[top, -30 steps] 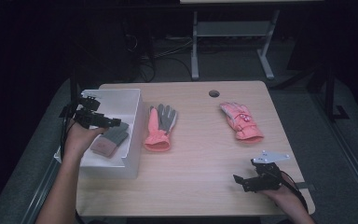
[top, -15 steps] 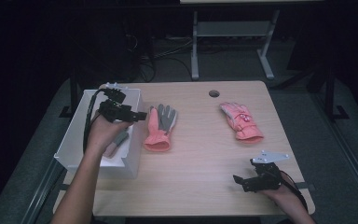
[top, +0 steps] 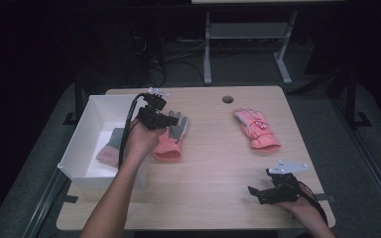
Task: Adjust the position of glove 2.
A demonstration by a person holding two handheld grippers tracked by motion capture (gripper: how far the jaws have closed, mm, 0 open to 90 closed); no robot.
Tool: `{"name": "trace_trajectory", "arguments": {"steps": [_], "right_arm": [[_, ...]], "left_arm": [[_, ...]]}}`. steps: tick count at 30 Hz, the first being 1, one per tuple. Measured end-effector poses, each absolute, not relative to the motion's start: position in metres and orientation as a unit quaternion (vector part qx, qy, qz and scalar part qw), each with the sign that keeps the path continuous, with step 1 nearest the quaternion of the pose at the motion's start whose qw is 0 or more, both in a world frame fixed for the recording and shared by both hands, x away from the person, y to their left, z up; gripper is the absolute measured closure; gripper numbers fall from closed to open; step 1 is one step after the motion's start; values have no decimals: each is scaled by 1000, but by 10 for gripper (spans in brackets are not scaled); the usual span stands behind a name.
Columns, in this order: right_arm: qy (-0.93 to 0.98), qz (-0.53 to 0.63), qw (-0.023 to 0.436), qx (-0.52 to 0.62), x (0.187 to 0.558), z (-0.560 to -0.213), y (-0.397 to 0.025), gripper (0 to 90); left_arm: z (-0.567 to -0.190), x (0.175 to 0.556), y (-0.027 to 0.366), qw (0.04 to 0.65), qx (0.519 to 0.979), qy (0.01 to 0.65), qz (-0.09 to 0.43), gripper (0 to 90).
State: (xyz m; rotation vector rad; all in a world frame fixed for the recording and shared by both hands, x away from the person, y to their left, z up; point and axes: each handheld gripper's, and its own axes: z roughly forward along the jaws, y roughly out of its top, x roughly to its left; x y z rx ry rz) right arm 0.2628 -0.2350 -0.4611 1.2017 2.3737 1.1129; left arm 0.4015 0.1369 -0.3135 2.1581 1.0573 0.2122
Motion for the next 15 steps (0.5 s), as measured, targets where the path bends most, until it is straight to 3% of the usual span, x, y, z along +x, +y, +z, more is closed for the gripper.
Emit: {"name": "trace_trajectory", "arguments": {"steps": [15], "right_arm": [[820,384,125,407,264,-461,-234,47]], "left_arm": [[-372,433,117,324,827,445,113,898]]}}
